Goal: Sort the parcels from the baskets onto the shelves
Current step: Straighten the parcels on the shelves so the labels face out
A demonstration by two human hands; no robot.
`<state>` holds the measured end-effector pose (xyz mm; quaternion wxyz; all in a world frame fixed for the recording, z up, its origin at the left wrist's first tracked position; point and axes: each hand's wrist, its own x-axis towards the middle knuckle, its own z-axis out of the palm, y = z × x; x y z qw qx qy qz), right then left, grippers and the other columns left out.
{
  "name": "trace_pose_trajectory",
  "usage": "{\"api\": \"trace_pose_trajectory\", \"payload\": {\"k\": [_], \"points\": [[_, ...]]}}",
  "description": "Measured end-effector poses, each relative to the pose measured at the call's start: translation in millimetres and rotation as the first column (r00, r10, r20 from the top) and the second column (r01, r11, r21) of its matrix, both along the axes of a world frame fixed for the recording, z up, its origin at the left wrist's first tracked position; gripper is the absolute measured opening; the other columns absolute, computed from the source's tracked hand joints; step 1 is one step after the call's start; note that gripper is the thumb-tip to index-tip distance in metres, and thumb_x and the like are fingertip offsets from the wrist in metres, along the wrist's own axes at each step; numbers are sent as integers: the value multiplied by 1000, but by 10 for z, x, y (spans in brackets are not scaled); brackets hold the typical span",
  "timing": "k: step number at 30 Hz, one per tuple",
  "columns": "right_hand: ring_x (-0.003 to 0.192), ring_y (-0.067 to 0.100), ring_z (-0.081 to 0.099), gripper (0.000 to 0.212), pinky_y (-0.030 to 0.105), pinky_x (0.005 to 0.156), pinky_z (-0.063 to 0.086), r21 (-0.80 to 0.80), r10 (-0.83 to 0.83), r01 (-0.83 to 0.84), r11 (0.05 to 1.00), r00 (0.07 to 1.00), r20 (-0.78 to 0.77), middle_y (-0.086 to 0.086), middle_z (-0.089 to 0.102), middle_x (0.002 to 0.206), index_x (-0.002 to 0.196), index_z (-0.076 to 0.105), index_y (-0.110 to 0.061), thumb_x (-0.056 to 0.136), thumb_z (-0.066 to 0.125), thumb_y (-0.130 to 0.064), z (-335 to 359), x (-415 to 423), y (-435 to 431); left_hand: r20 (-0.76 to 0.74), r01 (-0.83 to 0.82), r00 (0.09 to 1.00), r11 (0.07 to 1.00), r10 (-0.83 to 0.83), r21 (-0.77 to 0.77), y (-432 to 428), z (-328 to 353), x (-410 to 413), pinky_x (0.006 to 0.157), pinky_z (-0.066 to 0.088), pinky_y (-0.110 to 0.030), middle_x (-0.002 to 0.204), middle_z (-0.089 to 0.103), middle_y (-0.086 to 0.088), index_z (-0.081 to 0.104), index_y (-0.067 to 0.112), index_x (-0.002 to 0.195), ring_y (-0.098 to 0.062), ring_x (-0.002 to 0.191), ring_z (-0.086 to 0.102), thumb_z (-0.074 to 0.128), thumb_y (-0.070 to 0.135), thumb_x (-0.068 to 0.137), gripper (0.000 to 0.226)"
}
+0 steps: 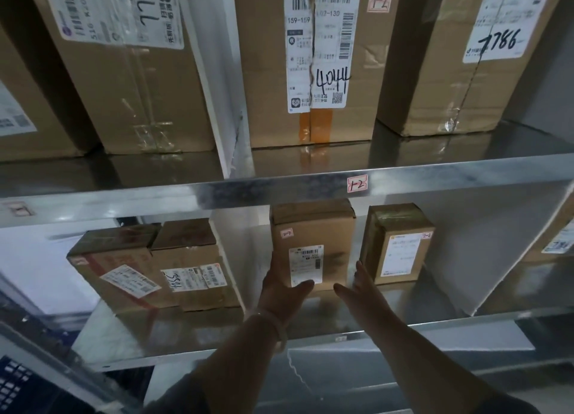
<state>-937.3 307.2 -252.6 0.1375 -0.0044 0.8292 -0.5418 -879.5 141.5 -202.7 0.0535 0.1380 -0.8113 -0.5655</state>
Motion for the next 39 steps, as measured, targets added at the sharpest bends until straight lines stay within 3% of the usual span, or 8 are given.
{"api": "trace_pose_trajectory", "payload": {"k": [6,8,11,15,17,21,30,39], "points": [[143,25,32,92,56,111,33,2,34,-34,999,999,-20,-13,31,155,143,18,-56,63,57,-84,-266,122,114,-11,47,999,999,-47,-4,80,-19,248,103,47,-34,124,66,0,50,35,126,-20,116,60,73,23,76,56],[138,21,39,83,50,110,36,3,61,-61,998,997,-39,-17,39,149,140,26,-55,68,59,-80,100,345,65,-23,60,998,998,-61,-25,110,5,367,99,45,-26,125,64,4,52,29,133,-15,116,59,71,17,84,54],[132,13,40,67,32,107,34,-18,126,-127,992,991,-44,-20,36,137,145,27,-38,88,57,-56,364,582,11,-8,55,998,998,-55,-3,165,50,574,106,41,-30,128,60,11,50,30,137,-13,121,55,68,18,89,53],[144,24,30,75,42,117,28,40,162,-161,986,986,-33,-3,24,159,150,18,-33,90,56,-54,336,870,63,51,4,999,1000,-5,12,269,86,909,100,34,-24,120,43,14,39,28,137,-4,115,41,61,19,95,48],[143,23,31,71,41,116,27,51,183,-181,982,982,-35,-4,25,159,149,20,-33,91,55,-53,315,1014,137,80,-28,996,1000,28,-5,323,86,1063,98,33,-22,122,44,10,37,25,141,-9,119,44,62,20,95,53],[142,23,34,70,40,114,32,77,184,-183,980,983,-12,-4,27,158,149,21,-34,91,54,-55,265,1276,328,121,-127,985,992,126,5,439,23,1367,114,33,-39,154,38,-7,27,20,153,-27,140,38,66,29,92,73],[139,25,38,58,39,114,34,86,267,-268,960,963,21,2,33,156,148,29,-27,97,47,-48,234,1747,364,93,-218,973,971,210,100,430,1,1913,104,34,-29,153,39,-10,30,18,152,-24,138,40,63,26,94,67],[127,21,49,51,31,101,39,120,364,-361,925,931,0,2,49,144,144,40,-21,98,47,-43,307,1878,-481,99,-303,951,949,294,89,-333,25,2107,101,34,-26,152,40,-10,29,20,152,-23,137,42,61,25,95,66]]}}
